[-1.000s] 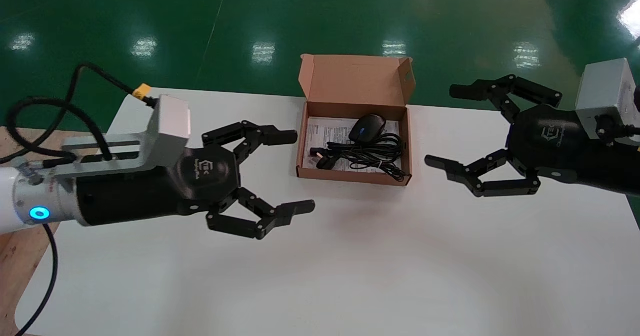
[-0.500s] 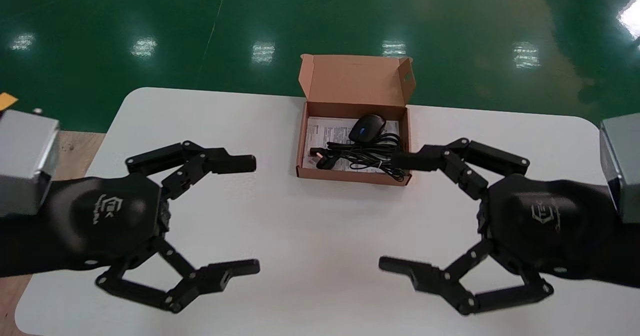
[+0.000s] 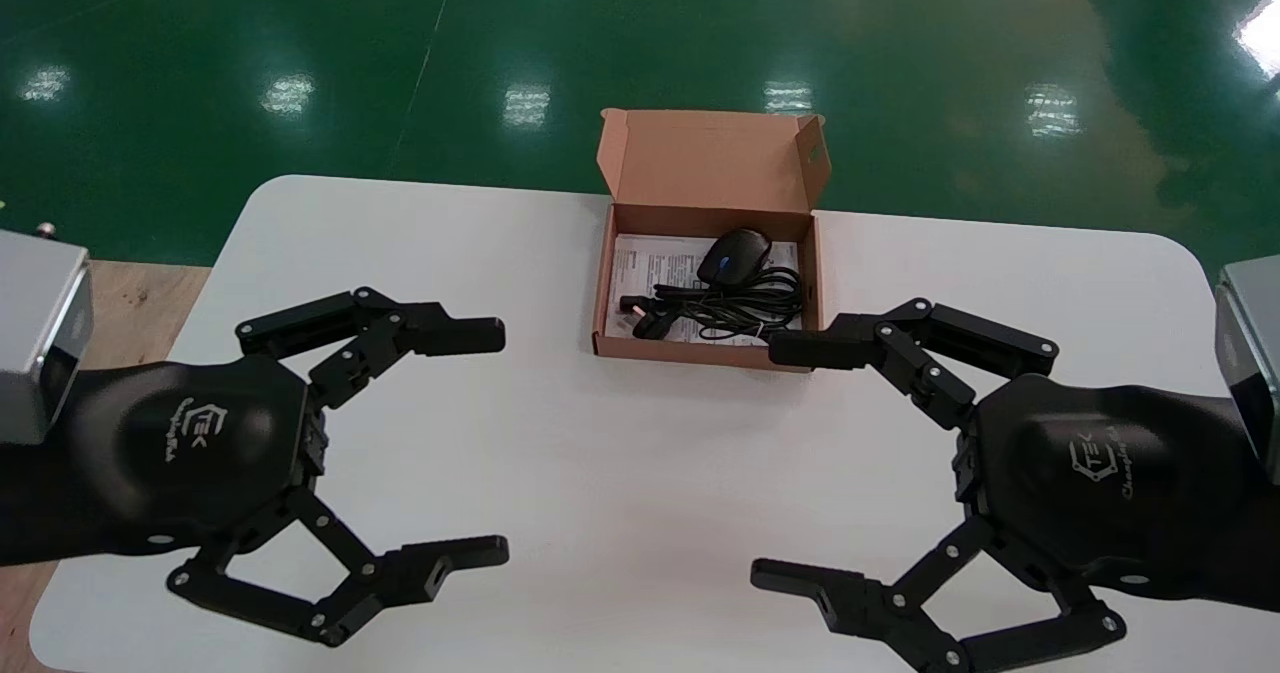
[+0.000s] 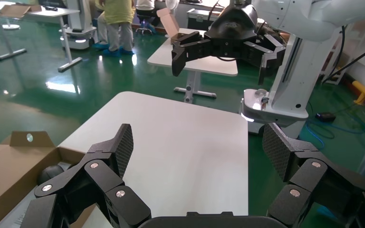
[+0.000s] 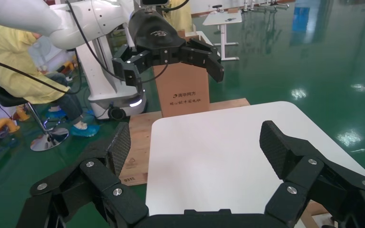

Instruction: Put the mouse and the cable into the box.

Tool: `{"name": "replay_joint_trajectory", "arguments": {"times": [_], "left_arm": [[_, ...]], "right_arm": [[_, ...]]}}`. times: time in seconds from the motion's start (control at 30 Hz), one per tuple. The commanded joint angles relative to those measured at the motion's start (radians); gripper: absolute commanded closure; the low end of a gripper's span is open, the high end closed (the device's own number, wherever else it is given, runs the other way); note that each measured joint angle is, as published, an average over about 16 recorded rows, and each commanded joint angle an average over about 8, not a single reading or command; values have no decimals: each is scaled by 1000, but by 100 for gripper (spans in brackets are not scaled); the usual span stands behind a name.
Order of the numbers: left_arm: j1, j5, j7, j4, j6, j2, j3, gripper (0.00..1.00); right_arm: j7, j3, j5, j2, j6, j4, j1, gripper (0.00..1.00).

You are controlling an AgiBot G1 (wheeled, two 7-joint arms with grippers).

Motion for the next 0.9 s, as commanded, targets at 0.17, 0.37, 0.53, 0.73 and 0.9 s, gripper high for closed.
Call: {"name": "replay_joint_trajectory", "arguments": {"times": [0.17,0.37,0.53,0.73,0.9], "left_arm": [[-4,4,1,6,-4,5,7,0],[-6,7,2,10,-7,8,10,0],[-8,8,2,11,-8,10,12,0],[-8,9,3,13,-9,11,13,0],[-9,9,3,13,-9,11,14,0]], "right_arm": [[-6,-3,-8,-1,3,-11,7,0],[-9,-5,-12,-2,4,-17,11,0],[-11,-6,-15,-2,5,-20,14,0],[-12,-6,-17,-3,5,-23,15,0],[-13,-7,-18,-3,6,-24,16,0]]}}
